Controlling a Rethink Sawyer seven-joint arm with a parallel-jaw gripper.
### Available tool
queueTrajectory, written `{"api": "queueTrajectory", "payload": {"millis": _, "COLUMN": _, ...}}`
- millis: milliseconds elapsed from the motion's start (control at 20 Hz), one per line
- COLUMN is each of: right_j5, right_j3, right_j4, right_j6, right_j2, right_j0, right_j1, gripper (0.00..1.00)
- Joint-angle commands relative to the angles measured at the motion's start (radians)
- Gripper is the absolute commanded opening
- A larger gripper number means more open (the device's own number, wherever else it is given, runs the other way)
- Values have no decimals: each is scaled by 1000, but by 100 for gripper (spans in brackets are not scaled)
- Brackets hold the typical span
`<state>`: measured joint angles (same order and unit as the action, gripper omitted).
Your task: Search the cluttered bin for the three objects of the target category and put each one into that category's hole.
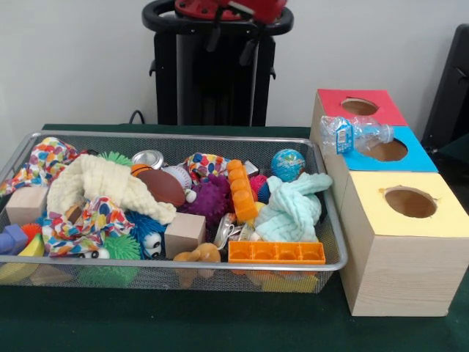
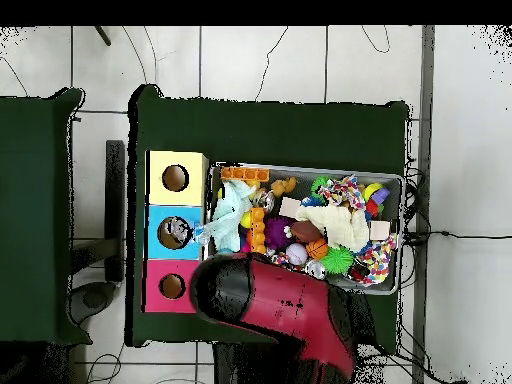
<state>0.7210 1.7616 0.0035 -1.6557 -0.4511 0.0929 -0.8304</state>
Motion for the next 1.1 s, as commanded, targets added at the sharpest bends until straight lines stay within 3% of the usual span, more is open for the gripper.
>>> {"api": "queueTrajectory", "payload": {"millis": 50, "right_j5": -34, "right_j3": 218, "right_j4": 36, "right_j6": 565, "right_j2": 431, "right_j0": -291, "right_j1": -203, "gripper": 100}}
{"api": "queueTrajectory", "payload": {"millis": 200, "right_j5": -60, "right_j3": 212, "right_j4": -27, "right_j6": 518, "right_j2": 483, "right_j0": -327, "right_j1": -188, "gripper": 100}}
{"api": "queueTrajectory", "payload": {"millis": 400, "right_j5": -14, "right_j3": 209, "right_j4": -62, "right_j6": 440, "right_j2": 469, "right_j0": -317, "right_j1": -239, "gripper": 100}}
{"api": "queueTrajectory", "payload": {"millis": 800, "right_j5": 126, "right_j3": 233, "right_j4": -64, "right_j6": 267, "right_j2": 394, "right_j0": -180, "right_j1": -425, "gripper": 100}}
{"api": "queueTrajectory", "payload": {"millis": 1100, "right_j5": 27, "right_j3": 290, "right_j4": -44, "right_j6": 175, "right_j2": 369, "right_j0": -103, "right_j1": -453, "gripper": 100}}
